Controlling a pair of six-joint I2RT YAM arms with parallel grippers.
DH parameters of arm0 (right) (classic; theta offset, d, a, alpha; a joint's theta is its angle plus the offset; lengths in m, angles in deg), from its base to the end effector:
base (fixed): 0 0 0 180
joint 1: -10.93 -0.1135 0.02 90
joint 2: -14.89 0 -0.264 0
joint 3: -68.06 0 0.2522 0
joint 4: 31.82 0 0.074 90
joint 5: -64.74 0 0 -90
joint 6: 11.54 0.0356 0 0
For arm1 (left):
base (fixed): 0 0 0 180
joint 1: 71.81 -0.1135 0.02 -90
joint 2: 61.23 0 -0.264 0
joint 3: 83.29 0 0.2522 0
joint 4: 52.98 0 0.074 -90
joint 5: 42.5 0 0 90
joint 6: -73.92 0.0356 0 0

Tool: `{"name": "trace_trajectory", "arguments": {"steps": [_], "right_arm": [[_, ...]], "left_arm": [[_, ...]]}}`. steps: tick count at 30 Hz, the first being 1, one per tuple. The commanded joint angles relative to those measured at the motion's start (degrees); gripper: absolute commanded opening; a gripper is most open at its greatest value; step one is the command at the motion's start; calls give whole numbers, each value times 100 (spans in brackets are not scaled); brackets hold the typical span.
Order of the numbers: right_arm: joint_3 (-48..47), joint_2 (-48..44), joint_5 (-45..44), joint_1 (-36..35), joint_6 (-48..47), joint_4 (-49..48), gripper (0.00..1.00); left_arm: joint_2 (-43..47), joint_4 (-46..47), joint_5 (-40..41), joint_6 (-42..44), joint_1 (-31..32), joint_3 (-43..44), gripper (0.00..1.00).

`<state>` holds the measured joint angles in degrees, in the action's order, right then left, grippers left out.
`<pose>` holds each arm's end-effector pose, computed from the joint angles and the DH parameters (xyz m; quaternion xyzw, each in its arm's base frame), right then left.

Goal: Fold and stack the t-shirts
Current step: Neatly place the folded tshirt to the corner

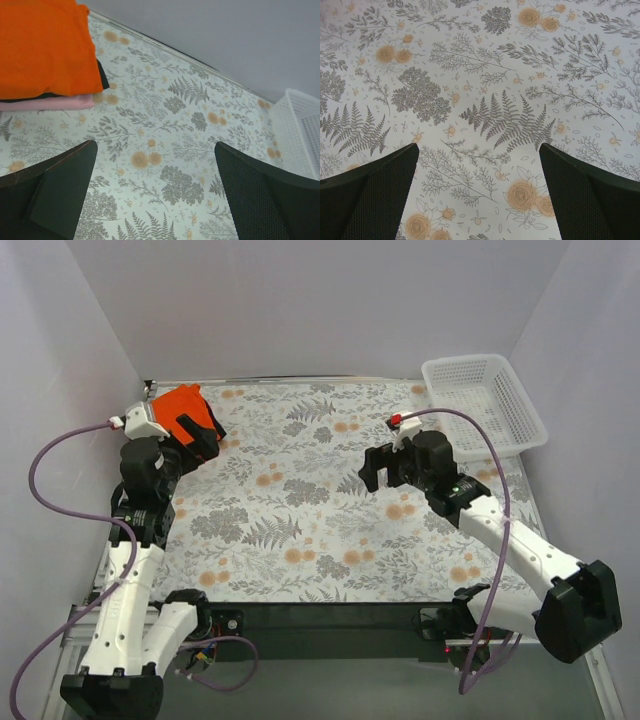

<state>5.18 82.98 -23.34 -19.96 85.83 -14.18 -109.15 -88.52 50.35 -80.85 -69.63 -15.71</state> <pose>0.2342 0.1415 0.2930 -0.1789 0.8137 0.1944 0.5178 0.1859 -0.0053 0.3643 -0.4272 0.6739 -0.3157 0.5135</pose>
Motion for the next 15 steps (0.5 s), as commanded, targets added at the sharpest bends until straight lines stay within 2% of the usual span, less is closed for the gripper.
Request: {"name": "trace_trajectory", "arguments": {"steps": [1,2,15], "right_arm": [[140,-446,-366,-13,62,157,98],[149,-516,-437,-13,62,200,98],[-44,-1000,-964,-13,62,789,98]], "left_arm": [[116,288,-276,52,125,-196,98],[203,314,-494,61,143,-205,98],[582,455,-856,26,160,-337,98]]}}
